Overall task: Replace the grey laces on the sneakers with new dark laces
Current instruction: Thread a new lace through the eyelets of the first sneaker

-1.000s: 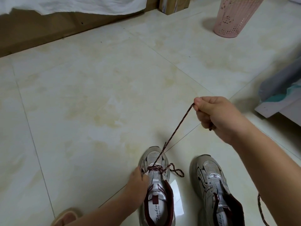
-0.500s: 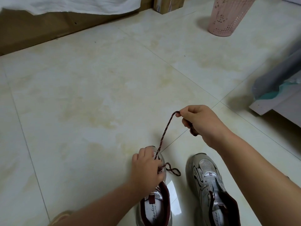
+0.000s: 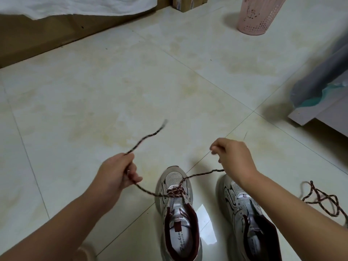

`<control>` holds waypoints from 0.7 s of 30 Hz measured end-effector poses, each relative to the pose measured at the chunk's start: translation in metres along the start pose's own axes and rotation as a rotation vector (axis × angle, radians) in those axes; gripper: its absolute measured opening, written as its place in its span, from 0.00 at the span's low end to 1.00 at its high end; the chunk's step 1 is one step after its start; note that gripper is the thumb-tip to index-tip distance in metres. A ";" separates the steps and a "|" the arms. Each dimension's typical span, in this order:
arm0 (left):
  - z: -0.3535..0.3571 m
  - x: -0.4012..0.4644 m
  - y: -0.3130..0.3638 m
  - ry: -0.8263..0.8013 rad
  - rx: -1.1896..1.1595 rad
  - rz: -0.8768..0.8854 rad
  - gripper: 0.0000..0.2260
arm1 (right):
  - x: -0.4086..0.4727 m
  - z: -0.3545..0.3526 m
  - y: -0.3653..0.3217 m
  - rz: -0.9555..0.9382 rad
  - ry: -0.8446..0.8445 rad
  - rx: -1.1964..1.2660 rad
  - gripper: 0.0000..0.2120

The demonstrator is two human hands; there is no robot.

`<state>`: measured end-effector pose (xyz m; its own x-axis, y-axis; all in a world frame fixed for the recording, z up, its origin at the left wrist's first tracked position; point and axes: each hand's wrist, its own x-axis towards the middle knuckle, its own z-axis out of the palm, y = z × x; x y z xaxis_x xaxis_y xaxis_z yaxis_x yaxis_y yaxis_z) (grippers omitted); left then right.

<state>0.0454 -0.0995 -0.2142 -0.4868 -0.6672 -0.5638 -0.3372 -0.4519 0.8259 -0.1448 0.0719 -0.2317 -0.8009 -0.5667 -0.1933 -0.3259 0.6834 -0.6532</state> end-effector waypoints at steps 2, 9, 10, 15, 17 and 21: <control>-0.008 0.008 -0.010 0.078 -0.011 -0.142 0.11 | -0.008 0.009 -0.001 -0.024 -0.085 0.008 0.07; -0.020 0.020 -0.063 0.042 0.276 -0.460 0.04 | -0.037 0.050 0.010 0.007 -0.469 -0.036 0.19; -0.017 0.021 -0.064 0.046 0.410 -0.454 0.06 | -0.040 0.054 0.011 0.033 -0.491 -0.009 0.17; 0.016 0.015 -0.064 0.175 1.263 -0.051 0.18 | -0.048 0.065 0.019 0.083 -0.469 0.023 0.14; 0.040 0.001 -0.065 0.104 1.315 0.224 0.11 | -0.049 0.066 0.021 0.077 -0.453 0.004 0.15; 0.080 -0.019 -0.083 -0.081 1.341 0.238 0.18 | -0.051 0.067 0.026 0.037 -0.437 -0.033 0.14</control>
<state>0.0177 -0.0018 -0.2728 -0.6723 -0.5900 -0.4470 -0.7328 0.6158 0.2894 -0.0790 0.0874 -0.2876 -0.5274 -0.6778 -0.5123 -0.3227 0.7176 -0.6172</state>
